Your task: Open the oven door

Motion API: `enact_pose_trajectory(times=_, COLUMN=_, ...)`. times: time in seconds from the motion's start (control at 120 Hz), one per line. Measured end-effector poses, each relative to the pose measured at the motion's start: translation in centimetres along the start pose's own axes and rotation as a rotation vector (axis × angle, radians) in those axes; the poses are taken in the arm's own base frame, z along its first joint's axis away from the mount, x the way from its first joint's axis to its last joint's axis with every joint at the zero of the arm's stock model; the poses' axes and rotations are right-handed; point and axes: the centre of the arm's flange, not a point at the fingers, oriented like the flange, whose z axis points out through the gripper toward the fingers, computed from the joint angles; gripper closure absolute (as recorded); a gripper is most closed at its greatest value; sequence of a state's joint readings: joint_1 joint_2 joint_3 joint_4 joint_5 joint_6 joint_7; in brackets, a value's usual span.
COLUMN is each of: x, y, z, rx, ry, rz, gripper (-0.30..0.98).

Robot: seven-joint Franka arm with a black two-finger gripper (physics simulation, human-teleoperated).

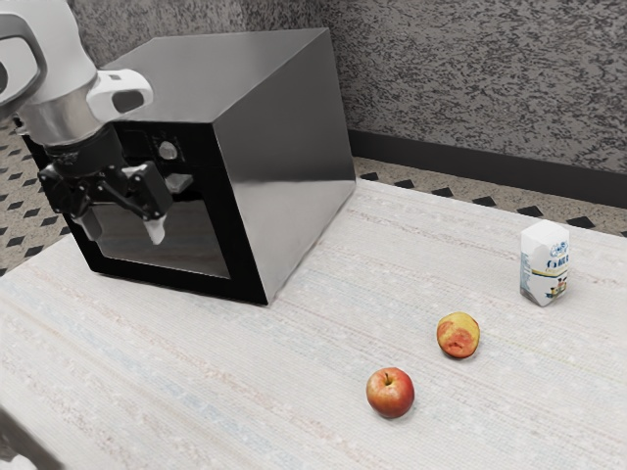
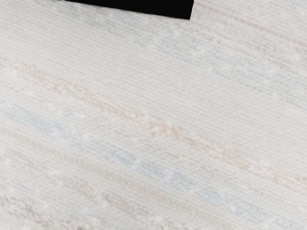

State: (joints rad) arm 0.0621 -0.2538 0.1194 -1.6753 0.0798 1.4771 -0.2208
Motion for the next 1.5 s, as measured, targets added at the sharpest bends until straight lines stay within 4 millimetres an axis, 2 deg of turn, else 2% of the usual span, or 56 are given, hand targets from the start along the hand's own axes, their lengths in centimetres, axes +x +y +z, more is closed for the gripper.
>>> enact_pose_trajectory(times=0.083, x=-0.8, y=-0.9, z=0.0, rx=0.013, ry=-0.014, rz=-0.091, gripper=0.00)
enact_pose_trajectory(times=0.133, x=-2.9, y=-2.5, z=-0.1, rx=0.008, ry=-0.011, rz=-0.152, gripper=0.00)
enact_pose_trajectory(times=0.158, x=-3.9, y=-4.4, z=0.0, rx=0.007, ry=-0.009, rz=-0.209, gripper=0.00)
enact_pose_trajectory(times=0.208, x=-5.4, y=-10.9, z=1.5, rx=0.009, ry=-0.031, rz=-0.397, gripper=0.00)
enact_pose_trajectory(times=0.242, x=-5.9, y=-13.5, z=2.6, rx=-0.004, ry=-0.037, rz=-0.488, gripper=0.00)
enact_pose_trajectory(times=0.275, x=-6.1, y=-15.2, z=2.8, rx=-0.038, ry=-0.021, rz=-0.566, gripper=0.00)
enact_pose_trajectory(times=0.525, x=-0.2, y=-20.7, z=4.2, rx=-0.330, ry=0.206, rz=-0.987, gripper=0.00)
enact_pose_trajectory(times=0.683, x=3.8, y=-22.5, z=5.5, rx=-0.407, ry=0.300, rz=-1.158, gripper=0.00)
enact_pose_trajectory(times=0.75, x=5.5, y=-22.2, z=5.1, rx=-0.422, ry=0.344, rz=-1.193, gripper=0.00)
enact_pose_trajectory(times=0.867, x=7.7, y=-22.9, z=6.2, rx=-0.431, ry=0.373, rz=-1.264, gripper=0.00)
enact_pose_trajectory(times=1.017, x=9.1, y=-23.4, z=7.4, rx=-0.440, ry=0.394, rz=-1.331, gripper=0.00)
enact_pose_trajectory(times=1.275, x=11.0, y=-22.5, z=9.1, rx=-0.442, ry=0.407, rz=-1.375, gripper=0.00)
enact_pose_trajectory(times=1.5, x=12.0, y=-23.7, z=12.6, rx=-0.417, ry=0.369, rz=-1.441, gripper=0.00)
